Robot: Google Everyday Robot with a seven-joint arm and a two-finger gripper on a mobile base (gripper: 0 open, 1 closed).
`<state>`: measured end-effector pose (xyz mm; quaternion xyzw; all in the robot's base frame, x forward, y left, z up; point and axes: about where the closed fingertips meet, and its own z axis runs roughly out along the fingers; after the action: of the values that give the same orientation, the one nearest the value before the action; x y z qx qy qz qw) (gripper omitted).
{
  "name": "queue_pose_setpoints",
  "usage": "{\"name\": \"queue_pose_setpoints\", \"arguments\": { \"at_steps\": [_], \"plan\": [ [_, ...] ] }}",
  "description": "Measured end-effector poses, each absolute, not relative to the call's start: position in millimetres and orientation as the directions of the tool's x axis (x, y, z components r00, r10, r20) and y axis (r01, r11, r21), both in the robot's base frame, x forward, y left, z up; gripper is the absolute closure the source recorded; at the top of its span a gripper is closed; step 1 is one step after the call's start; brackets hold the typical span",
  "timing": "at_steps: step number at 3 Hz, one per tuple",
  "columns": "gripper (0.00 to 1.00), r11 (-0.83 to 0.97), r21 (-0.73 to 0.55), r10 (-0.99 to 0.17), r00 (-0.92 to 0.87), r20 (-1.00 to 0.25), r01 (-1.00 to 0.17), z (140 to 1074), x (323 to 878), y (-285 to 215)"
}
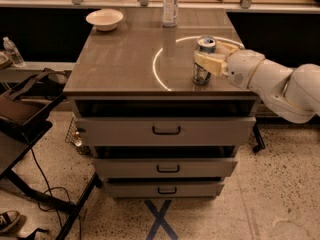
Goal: Move redbull can near paper bowl
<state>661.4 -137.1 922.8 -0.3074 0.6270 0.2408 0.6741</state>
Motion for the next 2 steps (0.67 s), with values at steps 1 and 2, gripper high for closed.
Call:
{"name": "queue_pose_setpoints", "arguments": {
  "at_steps": [1, 2],
  "plan": [
    [1.0, 0.694, -0.112, -0.061, 0.098, -0.993, -0.711, 923, 661, -136],
    [1.0, 0.674, -0.077, 0.022, 0.124, -0.992, -0.735, 955, 688, -119]
  ]
}}
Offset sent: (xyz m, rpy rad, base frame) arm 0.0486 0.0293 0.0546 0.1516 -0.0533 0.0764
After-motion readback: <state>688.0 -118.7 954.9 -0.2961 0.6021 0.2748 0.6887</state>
